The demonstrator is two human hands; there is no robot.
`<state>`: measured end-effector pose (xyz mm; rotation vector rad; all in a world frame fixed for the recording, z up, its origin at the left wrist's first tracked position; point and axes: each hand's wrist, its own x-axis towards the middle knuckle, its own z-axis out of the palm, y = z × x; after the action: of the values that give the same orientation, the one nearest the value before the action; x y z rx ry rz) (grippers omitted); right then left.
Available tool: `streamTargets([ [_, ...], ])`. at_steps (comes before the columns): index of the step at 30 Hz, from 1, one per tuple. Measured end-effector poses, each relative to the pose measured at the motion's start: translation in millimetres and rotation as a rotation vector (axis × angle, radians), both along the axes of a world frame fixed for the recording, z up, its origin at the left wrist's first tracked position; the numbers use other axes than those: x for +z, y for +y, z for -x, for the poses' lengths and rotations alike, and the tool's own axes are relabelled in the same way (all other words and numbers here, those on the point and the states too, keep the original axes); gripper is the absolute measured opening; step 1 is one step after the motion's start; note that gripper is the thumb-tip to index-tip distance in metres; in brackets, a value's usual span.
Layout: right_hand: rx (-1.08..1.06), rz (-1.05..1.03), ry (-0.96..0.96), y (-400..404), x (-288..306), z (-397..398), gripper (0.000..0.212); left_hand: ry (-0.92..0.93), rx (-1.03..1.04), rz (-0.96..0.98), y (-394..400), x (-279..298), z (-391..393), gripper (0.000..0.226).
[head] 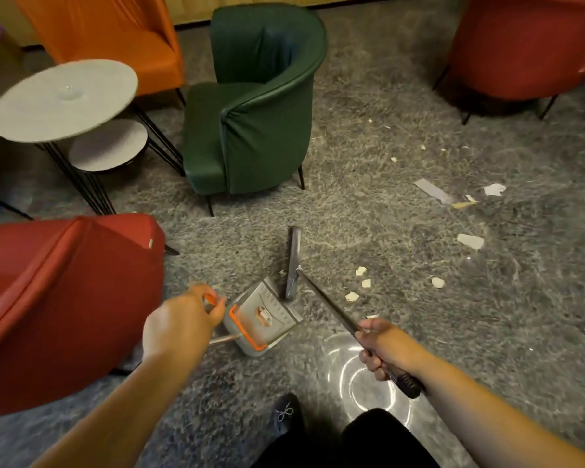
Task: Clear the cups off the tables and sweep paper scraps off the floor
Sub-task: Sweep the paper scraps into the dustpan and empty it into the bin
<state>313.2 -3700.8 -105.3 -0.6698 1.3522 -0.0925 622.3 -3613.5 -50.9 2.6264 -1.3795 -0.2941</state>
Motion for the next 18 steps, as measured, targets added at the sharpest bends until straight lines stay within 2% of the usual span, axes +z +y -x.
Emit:
streamTargets([
  [4, -0.046, -0.046, -0.004, -34.2, -16.8, -19.2, 0.015, 0.056, 0.020, -0.070, -33.8, -16.8, -14.1, 0.026],
  [12, -0.005, -0.097, -0.009, -122.8, -71.6, -63.5, 0.017, 0.005, -0.020, -0.122, -108.8, -32.9, -38.6, 0.027],
  [18, 0.003, -0.190, -0.044, -166.6, -108.6, -82.3, 0.021, -0.037, 0.047, -0.155, -135.9, -28.1, -54.3, 0.026],
])
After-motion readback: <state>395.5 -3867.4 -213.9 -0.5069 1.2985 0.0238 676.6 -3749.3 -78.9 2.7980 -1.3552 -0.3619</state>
